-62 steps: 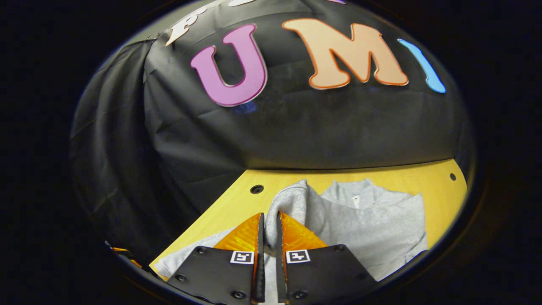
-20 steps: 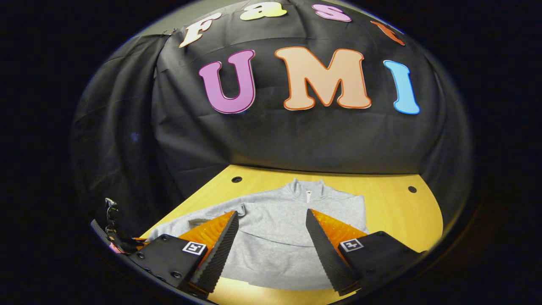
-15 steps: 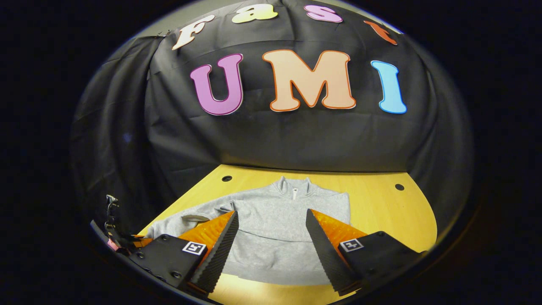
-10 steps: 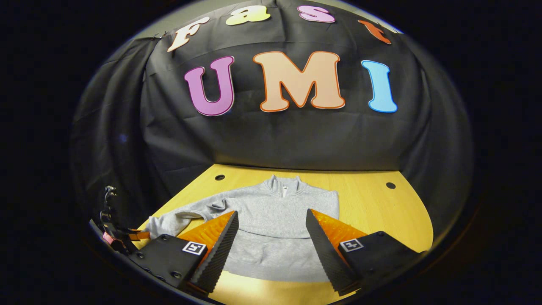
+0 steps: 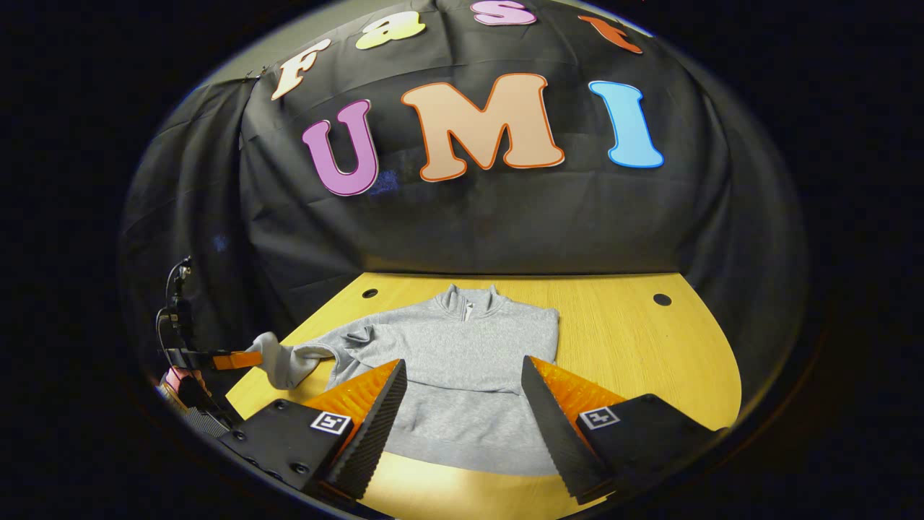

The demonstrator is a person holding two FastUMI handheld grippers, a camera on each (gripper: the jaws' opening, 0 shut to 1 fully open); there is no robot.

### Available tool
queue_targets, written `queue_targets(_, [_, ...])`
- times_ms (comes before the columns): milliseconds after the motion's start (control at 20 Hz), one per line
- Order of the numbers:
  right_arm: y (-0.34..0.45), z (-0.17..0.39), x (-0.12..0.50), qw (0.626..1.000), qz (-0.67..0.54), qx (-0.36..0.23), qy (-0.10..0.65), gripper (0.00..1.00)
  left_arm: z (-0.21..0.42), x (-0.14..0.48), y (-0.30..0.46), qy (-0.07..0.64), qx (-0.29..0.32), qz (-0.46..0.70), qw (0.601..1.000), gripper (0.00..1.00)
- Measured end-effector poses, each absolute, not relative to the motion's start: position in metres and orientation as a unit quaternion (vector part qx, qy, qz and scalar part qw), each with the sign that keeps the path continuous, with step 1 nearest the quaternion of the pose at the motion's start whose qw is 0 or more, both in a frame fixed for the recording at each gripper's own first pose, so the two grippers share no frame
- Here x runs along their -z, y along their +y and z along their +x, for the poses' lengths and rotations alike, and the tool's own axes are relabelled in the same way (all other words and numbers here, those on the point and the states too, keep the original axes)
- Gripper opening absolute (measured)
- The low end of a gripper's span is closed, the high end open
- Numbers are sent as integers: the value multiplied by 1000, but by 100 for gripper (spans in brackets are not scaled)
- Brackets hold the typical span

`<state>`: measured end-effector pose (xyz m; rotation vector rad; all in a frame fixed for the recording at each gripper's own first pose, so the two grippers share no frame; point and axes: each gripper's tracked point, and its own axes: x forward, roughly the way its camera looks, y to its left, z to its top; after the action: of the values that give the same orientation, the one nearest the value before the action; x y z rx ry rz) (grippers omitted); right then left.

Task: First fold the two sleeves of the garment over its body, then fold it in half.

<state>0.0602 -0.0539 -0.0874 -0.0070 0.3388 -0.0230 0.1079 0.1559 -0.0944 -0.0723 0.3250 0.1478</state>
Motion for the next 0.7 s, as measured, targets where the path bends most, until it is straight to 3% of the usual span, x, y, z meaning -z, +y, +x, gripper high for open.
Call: queue_targets(700, [-198, 41, 79, 985, 28, 40, 165, 98, 206, 49, -103, 113, 72, 24, 991, 0])
